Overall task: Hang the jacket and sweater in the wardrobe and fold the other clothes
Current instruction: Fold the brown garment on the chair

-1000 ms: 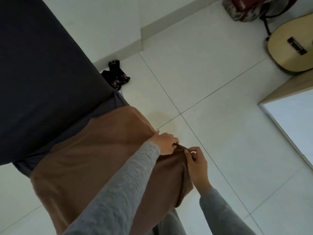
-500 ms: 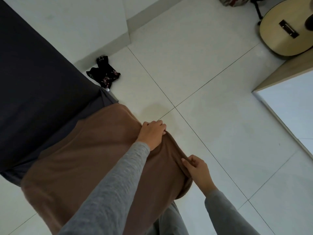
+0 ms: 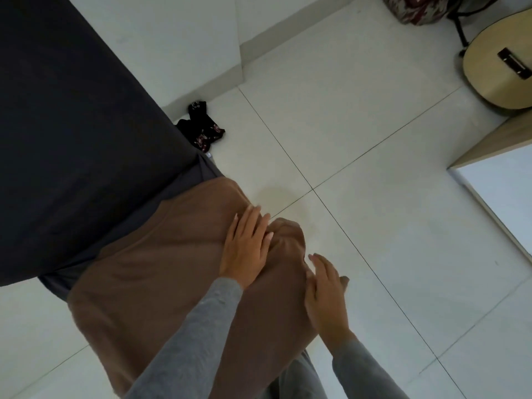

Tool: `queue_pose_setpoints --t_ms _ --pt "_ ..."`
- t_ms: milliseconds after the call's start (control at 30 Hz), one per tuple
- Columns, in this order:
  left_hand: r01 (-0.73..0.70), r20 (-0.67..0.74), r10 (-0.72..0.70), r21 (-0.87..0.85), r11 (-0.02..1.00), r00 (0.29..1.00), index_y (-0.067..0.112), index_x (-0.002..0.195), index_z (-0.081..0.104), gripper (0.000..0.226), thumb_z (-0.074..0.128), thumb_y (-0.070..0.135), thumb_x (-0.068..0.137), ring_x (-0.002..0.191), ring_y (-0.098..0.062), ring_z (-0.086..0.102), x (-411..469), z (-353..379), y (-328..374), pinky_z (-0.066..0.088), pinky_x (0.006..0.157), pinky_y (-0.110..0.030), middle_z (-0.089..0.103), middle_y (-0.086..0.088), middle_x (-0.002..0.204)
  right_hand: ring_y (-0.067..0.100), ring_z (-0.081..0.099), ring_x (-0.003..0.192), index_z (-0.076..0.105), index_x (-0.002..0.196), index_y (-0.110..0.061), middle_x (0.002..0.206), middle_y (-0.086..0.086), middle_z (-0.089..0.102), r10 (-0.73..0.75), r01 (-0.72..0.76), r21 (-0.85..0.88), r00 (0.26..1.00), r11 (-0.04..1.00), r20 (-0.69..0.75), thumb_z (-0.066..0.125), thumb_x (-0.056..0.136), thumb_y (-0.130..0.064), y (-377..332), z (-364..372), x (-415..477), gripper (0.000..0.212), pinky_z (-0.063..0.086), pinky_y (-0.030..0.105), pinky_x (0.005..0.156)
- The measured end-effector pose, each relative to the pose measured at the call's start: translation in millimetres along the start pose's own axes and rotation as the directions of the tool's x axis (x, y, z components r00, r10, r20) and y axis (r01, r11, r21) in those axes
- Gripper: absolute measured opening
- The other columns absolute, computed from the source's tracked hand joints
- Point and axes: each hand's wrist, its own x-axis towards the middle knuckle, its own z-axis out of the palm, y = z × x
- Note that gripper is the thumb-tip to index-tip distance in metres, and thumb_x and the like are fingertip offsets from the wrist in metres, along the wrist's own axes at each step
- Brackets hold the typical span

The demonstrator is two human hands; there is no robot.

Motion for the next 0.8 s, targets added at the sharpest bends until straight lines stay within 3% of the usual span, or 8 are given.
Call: queue_pose_setpoints --t_ms 100,200,300,367,533,667,800 --pt "0.043 0.084 -0.048 0.061 0.997 0.995 0.016 0.146 0.026 0.053 0.021 0.041 0.1 0.142 -0.022 0.019 -42.2 0.1 -26.5 0.019 0.115 -0.042 0.026 -0.011 0.153 0.021 0.031 0.139 0.041 0.14 -0.023 0.148 0.001 0.04 -0.256 0.269 -0.199 0.963 0.942 0.085 0.035 0.096 -0.04 -22.2 20.1 -11.3 0.048 0.027 0.041 0.113" --pt "0.136 0.146 -0.15 0.103 0.985 0.978 0.019 0.148 0.018 0.058 0.012 0.05 0.1 0.144 -0.022 0.013 -80.3 -5.1 -61.3 0.009 0.116 -0.041 0.02 -0.01 0.155 0.02 0.014 0.145 0.028 0.147 -0.028 0.155 -0.002 0.025 -0.344 0.381 -0.332 0.924 0.863 0.165 0.031 0.097 -0.047 -32.9 38.3 -13.5 0.053 0.013 0.049 0.115" --pt "0.246 0.122 -0.265 0.155 0.957 0.956 0.019 0.149 0.019 0.063 0.013 0.056 0.097 0.144 -0.025 0.011 -102.3 -15.0 -97.1 0.002 0.116 -0.043 0.018 -0.01 0.156 0.026 0.017 0.145 0.023 0.149 -0.026 0.157 0.002 0.021 -0.252 0.278 -0.403 0.961 0.872 0.117 0.02 0.097 -0.055 -32.0 46.6 -3.3 0.06 0.005 0.045 0.118" --pt "0.3 0.124 -0.322 0.166 0.939 0.939 0.019 0.149 0.015 0.067 0.012 0.059 0.096 0.144 -0.023 0.01 -107.8 -22.4 -114.8 -0.001 0.116 -0.046 0.016 -0.011 0.156 0.027 0.017 0.145 0.021 0.15 -0.024 0.156 0.005 0.022 -0.153 0.161 -0.416 0.987 0.895 0.053 0.018 0.095 -0.058 -32.1 46.2 5.0 0.065 0.007 0.046 0.119" --pt "0.291 0.144 -0.311 0.146 0.946 0.94 0.024 0.151 0.004 0.067 0.01 0.061 0.095 0.144 -0.02 0.012 -109.6 -23.1 -125.2 0.005 0.114 -0.05 0.017 -0.009 0.156 0.023 0.011 0.146 0.026 0.149 -0.015 0.156 0.006 0.023 -0.048 0.021 -0.413 0.997 0.911 -0.055 0.013 0.092 -0.057 -40.0 46.7 13.7 0.071 0.009 0.05 0.117" --pt "0.218 0.115 -0.228 0.091 0.972 0.967 0.021 0.15 0.012 0.066 0.012 0.059 0.096 0.145 -0.019 0.01 -111.3 -20.4 -132.2 0.007 0.113 -0.048 0.017 -0.008 0.157 0.026 0.013 0.146 0.025 0.149 -0.013 0.157 0.009 0.02 0.001 -0.08 -0.366 0.977 0.927 -0.212 0.012 0.094 -0.051 -52.0 62.4 6.7 0.068 0.01 0.053 0.117" --pt "0.03 0.081 -0.035 0.063 0.998 0.996 0.02 0.15 0.02 0.065 0.026 0.055 0.095 0.145 -0.02 0.011 -119.9 -17.9 -154.8 0.008 0.114 -0.046 0.019 -0.007 0.157 0.026 0.01 0.146 0.023 0.15 -0.012 0.157 0.01 0.019 0.091 -0.216 -0.268 0.906 0.939 -0.414 0.017 0.095 -0.046 -78.7 100.0 -16.2 0.065 0.004 0.051 0.117"
